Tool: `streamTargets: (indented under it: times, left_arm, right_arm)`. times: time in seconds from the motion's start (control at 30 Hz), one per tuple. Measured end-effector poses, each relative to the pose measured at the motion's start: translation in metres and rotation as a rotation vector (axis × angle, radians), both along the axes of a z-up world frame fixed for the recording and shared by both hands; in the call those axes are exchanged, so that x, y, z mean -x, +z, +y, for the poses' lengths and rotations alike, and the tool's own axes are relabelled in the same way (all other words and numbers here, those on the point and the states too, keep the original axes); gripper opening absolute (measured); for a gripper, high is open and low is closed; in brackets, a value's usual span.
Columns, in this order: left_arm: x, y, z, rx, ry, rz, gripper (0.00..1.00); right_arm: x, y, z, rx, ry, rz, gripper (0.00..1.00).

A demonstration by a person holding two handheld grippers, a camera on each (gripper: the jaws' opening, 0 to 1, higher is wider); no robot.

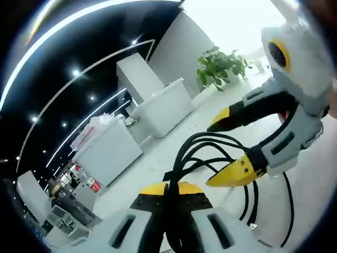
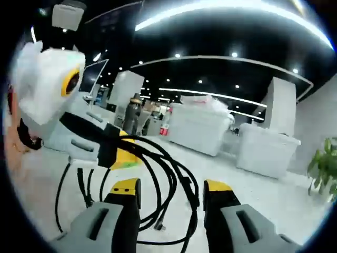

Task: Coil the Type-C to USB data cable on the desktop and secure it with Velcro straps.

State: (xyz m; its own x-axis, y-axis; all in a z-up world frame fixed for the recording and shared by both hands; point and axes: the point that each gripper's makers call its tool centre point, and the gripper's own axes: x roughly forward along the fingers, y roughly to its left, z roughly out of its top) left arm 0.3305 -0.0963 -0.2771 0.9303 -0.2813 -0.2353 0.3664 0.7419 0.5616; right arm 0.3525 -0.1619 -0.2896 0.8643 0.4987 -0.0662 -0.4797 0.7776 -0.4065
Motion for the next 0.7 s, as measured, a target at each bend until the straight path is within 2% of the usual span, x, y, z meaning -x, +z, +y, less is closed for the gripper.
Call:
streamTargets:
  times: [0.03, 0.1, 0.13, 0.2, 0.27, 0.3, 0.33, 0.43, 0.5, 0.57, 0.6, 0.63, 0.7]
  left_arm:
    - [0.001, 0.001, -0.001, 0.01, -0.006, 0.001, 0.07]
    - [0.001, 0.002, -0.005, -0.005, -0.019, -0.009, 0.07]
    - [0.002, 0.002, -0.007, -0.015, -0.025, -0.017, 0.07]
    - [0.004, 0.003, -0.01, -0.019, -0.034, -0.024, 0.07]
    - [0.005, 0.004, -0.014, -0.015, -0.048, -0.025, 0.07]
    - [0.006, 0.005, -0.018, -0.002, -0.067, -0.031, 0.07]
    - [0.007, 0.007, -0.02, 0.024, -0.074, -0.032, 0.07]
    - [0.007, 0.011, -0.019, 0.052, -0.087, -0.036, 0.07]
    - [0.007, 0.015, -0.022, 0.105, -0.107, -0.044, 0.07]
    - [0.006, 0.018, -0.019, 0.124, -0.113, -0.04, 0.08]
    - [0.005, 0.017, -0.018, 0.122, -0.11, -0.038, 0.08]
    - [0.001, 0.012, -0.012, 0.068, -0.089, -0.034, 0.1]
    - [-0.003, 0.006, -0.012, 0.051, -0.084, -0.046, 0.12]
  right_arm:
    - [-0.004, 0.0, -0.002, 0.012, -0.02, -0.017, 0.6]
    - [-0.007, -0.003, 0.002, -0.044, -0.003, 0.024, 0.63]
    - [-0.007, -0.005, 0.005, -0.09, 0.008, 0.063, 0.6]
    - [-0.011, -0.003, 0.005, -0.141, 0.006, 0.088, 0.51]
    - [-0.015, -0.002, 0.003, -0.17, 0.005, 0.098, 0.36]
    - [-0.017, -0.001, 0.001, -0.171, 0.004, 0.106, 0.33]
    - [-0.018, -0.001, 0.002, -0.163, 0.014, 0.109, 0.3]
    - [-0.016, 0.004, 0.008, -0.056, 0.071, 0.081, 0.19]
    - [-0.016, 0.007, 0.01, -0.033, 0.077, 0.072, 0.11]
    - [-0.018, 0.006, 0.011, -0.006, 0.076, 0.062, 0.07]
    - [-0.019, 0.007, 0.011, 0.0, 0.073, 0.058, 0.06]
    - [-0.019, 0.012, 0.01, 0.041, 0.069, 0.014, 0.06]
    - [-0.016, 0.019, 0.012, 0.096, 0.065, -0.054, 0.05]
